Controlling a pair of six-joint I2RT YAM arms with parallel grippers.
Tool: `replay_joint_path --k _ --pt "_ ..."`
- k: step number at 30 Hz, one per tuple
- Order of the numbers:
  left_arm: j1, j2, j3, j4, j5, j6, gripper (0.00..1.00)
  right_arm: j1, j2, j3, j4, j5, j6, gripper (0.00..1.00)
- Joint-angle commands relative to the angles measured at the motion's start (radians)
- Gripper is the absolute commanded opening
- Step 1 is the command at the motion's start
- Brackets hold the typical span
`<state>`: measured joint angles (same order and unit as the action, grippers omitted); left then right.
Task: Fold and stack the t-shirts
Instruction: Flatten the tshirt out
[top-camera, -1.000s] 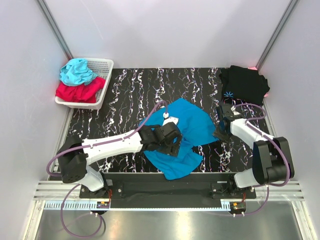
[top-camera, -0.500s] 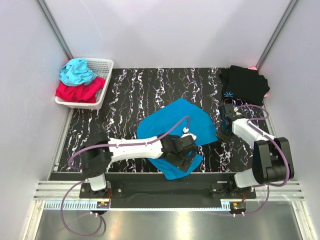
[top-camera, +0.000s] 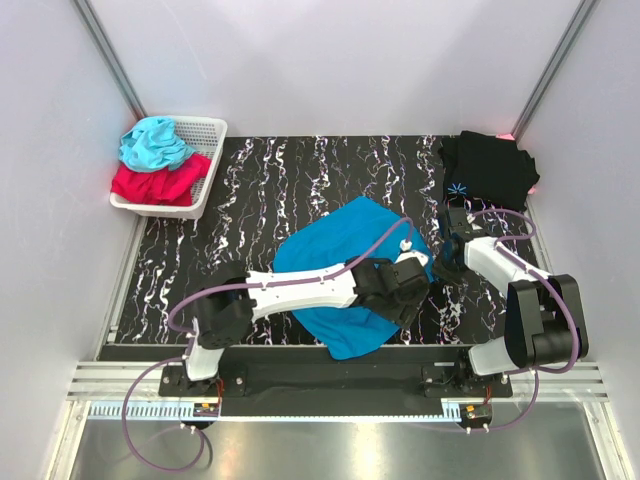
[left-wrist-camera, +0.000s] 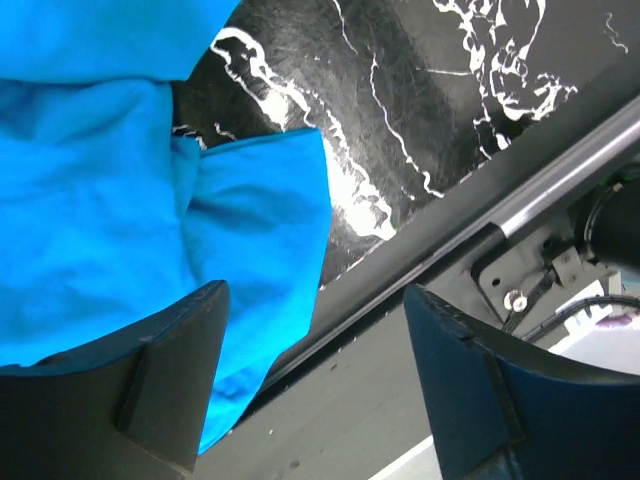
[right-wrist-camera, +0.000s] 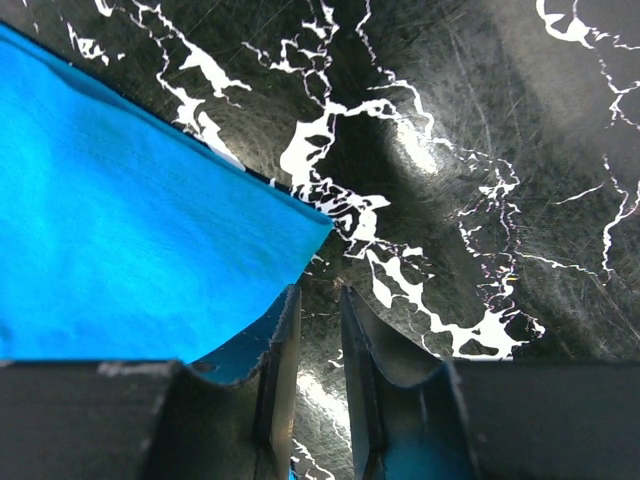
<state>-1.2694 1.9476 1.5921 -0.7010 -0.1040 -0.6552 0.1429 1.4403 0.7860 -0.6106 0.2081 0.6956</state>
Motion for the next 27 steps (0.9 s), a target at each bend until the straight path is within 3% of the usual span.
replay_joint_path --k 1,7,16,23,27 --pt "-0.005 0.059 0.028 0.003 -0.048 -0.033 0.73 -0.003 -0.031 0.021 -0.006 -0.022 -0.013 0.29" --pt "-0.007 0.162 0.060 0.038 -0.025 -0.041 0.62 -0.003 -0.031 0.029 -0.005 -0.032 -0.019 0.29" --pt "-0.008 0.218 0.146 0.124 0.038 -0.021 0.61 -0.003 -0.037 0.027 -0.005 -0.036 -0.030 0.28" --pt "-0.008 0.252 0.169 0.126 -0.003 -0.050 0.62 -0.003 -0.037 0.027 -0.006 -0.036 -0.036 0.27" --pt "-0.008 0.310 0.219 0.071 -0.059 -0.076 0.52 -0.003 -0.046 0.025 -0.005 -0.035 -0.034 0.27"
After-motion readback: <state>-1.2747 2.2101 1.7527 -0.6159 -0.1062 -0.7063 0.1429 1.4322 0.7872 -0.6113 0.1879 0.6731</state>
